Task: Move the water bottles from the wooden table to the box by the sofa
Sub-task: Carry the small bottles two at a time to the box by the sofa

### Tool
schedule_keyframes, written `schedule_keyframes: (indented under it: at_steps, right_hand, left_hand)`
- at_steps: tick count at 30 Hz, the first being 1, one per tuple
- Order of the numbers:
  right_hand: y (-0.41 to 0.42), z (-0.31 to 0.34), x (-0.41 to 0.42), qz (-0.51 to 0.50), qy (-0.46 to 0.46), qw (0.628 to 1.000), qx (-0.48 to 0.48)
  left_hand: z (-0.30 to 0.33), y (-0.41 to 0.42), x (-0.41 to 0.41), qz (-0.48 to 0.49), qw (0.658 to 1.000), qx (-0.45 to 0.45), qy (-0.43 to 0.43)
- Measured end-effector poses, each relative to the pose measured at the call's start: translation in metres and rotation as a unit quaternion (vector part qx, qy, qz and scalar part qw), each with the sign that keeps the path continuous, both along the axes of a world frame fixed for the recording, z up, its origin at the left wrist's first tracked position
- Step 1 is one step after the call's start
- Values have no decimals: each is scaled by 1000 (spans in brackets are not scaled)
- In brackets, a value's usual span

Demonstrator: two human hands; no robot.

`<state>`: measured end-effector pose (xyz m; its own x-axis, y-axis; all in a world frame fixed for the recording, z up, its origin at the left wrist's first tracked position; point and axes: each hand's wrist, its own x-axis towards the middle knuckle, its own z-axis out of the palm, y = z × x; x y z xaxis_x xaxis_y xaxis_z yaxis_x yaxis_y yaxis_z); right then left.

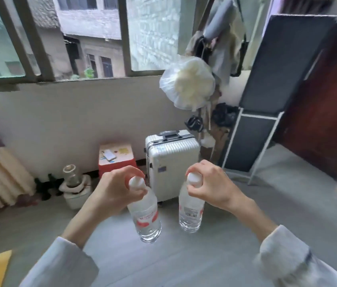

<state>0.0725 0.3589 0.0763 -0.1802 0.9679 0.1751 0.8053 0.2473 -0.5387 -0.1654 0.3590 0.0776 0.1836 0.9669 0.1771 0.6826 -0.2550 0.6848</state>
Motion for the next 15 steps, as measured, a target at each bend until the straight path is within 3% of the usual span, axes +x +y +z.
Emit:
schedule_keyframes:
  at_steps: [7,15]
  right_hand:
    - [-23,-12,186,-233,25,972,16]
    - [-9,-20,370,-398,4,917,17]
  left_hand:
    - [-6,75,213,-204,979,-14,4]
    - [-13,153,431,-343,939,-6,-31]
